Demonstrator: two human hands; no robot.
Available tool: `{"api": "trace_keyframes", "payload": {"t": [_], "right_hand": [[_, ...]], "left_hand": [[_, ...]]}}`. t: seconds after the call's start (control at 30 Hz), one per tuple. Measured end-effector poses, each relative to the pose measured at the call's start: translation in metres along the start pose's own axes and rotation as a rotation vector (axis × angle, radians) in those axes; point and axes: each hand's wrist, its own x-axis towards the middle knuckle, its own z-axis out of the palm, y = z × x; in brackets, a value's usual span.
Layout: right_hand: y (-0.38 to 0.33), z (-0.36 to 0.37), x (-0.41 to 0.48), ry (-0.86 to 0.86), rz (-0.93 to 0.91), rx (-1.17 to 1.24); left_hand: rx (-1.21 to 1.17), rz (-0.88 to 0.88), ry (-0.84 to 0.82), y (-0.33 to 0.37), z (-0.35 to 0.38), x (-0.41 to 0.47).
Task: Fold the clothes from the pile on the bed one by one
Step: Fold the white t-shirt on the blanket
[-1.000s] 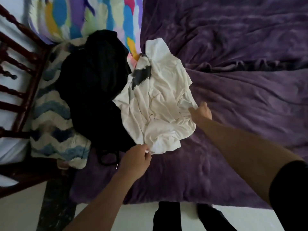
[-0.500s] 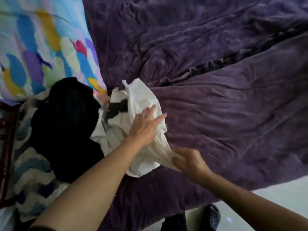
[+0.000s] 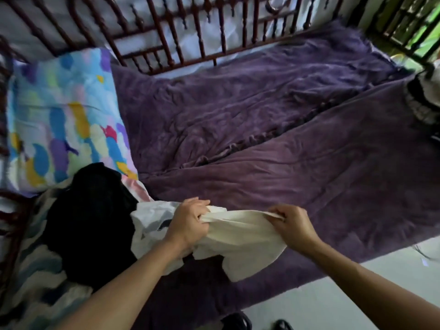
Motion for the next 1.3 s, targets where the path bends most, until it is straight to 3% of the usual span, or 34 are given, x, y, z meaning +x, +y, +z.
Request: {"api": "trace_keyframes", "payload": {"t": [0.13, 0.23, 0.4, 0.63, 0.83, 0.93, 1.03, 1.1, 1.17, 1.3], "right_hand": [[-0.039, -0.067, 0.034, 0.130, -0.109, 0.001], [-0.080, -0.115, 0.053, 0.139, -0.170, 0.046], [-0.158, -0.168, 0.059, 0.110, -0.309, 0.219], [-0.225, -0.221, 0.027, 0.152, -0.552, 0.149], [-0.259, -0.265, -0.009, -0.086, -0.660, 0.161], [-0.270, -0.269, -0.015, -0.180, -0.666, 0.013], [-0.280, -0.260, -0.013, -0.052, -0.688, -0.144], [-0.289, -0.252, -0.012, 0.060, -0.691, -0.084], [-0.299, -0.243, -0.013, 0.098, -0.680, -0.016], [-0.315, -0.229, -0.014, 0.109, -0.637, -0.044]], "left_hand": [[-0.146, -0.133, 0.180, 0.064, -0.050, -0.002], [-0.278, -0.160, 0.136, 0.105, -0.082, -0.007], [-0.090, -0.182, 0.194, 0.156, -0.125, -0.019], [-0.129, -0.173, 0.385, 0.195, -0.206, -0.046], [-0.058, -0.093, 0.498, 0.211, -0.282, -0.075], [-0.067, -0.099, 0.543, 0.204, -0.304, -0.088], [-0.096, -0.088, 0.660, 0.194, -0.313, -0.092], [0.008, -0.072, 0.763, 0.187, -0.320, -0.096], [0.130, -0.075, 0.745, 0.182, -0.325, -0.106], [0.386, -0.019, 0.480, 0.173, -0.333, -0.137]]}}
